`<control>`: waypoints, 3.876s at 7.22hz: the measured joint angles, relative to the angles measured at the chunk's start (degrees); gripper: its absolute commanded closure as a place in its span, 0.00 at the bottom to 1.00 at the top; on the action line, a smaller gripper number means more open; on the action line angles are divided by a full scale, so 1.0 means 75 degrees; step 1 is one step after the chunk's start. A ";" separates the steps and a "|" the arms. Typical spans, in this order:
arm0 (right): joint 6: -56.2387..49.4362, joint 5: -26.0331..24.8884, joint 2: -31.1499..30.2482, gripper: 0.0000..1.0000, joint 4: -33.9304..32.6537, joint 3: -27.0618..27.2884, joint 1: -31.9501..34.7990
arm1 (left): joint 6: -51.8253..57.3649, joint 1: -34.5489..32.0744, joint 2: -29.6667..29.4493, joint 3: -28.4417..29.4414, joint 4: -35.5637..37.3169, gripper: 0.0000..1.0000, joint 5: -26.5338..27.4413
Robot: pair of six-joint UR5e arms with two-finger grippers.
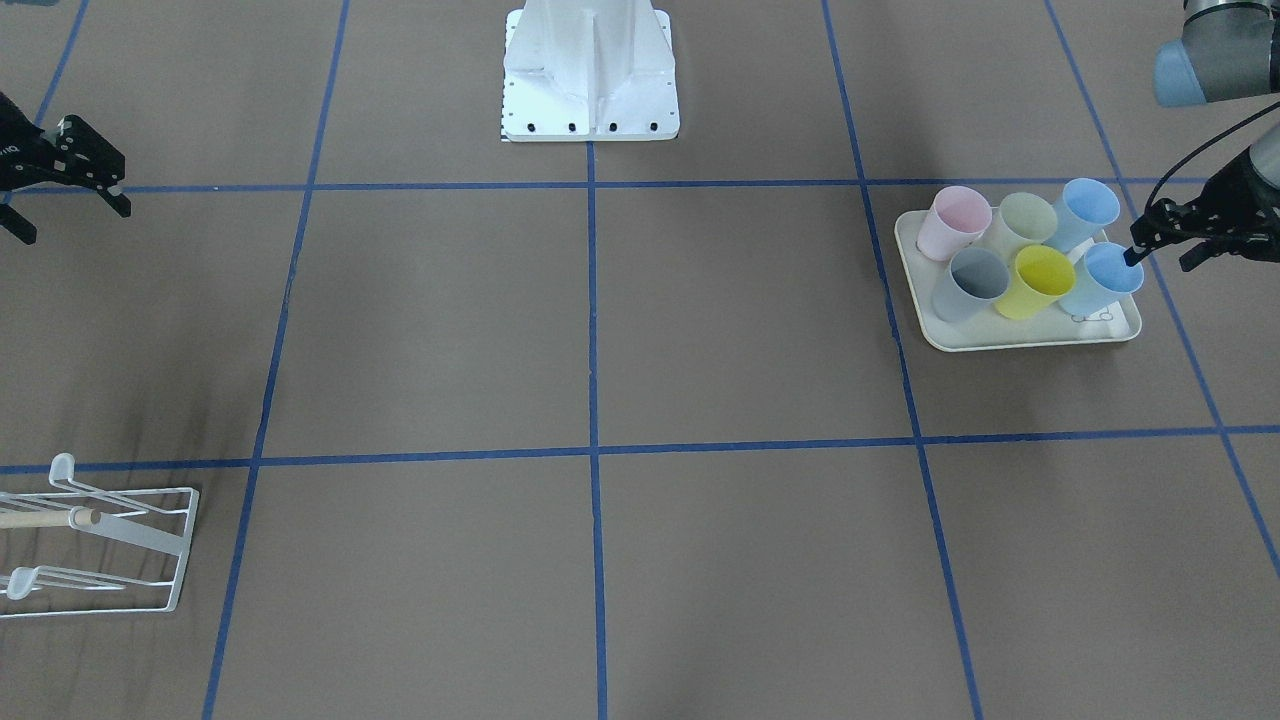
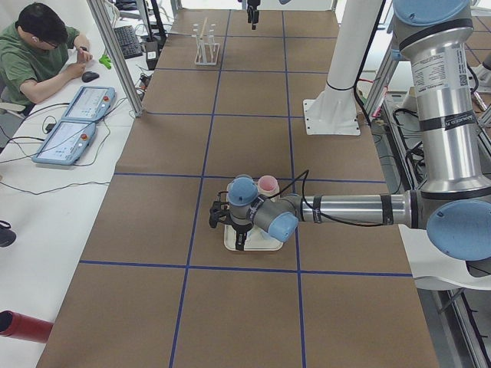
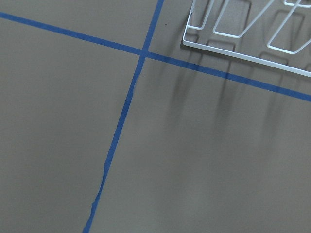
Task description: Transfer IKEA cup to right arm and place on rack
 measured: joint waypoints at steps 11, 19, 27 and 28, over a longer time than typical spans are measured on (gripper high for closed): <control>0.0000 0.0000 -0.0005 0.00 0.0005 0.0000 0.0000 | -0.0118 0.0156 -0.0337 0.0255 0.0014 1.00 -0.0176; -0.0008 -0.0170 0.0635 0.00 0.0024 -0.0054 0.0000 | 0.0158 -0.1295 -0.0651 0.0141 0.0435 1.00 -0.0737; 0.0029 -0.1550 0.4312 0.00 0.1681 -0.1709 -0.0849 | -0.3092 -0.1933 -0.3022 -0.1337 0.3092 1.00 -0.2747; -0.0112 -0.2145 0.4869 0.00 0.1694 -0.1994 -0.1229 | -0.3801 -0.1917 -0.3332 -0.1416 0.3068 1.00 -0.2995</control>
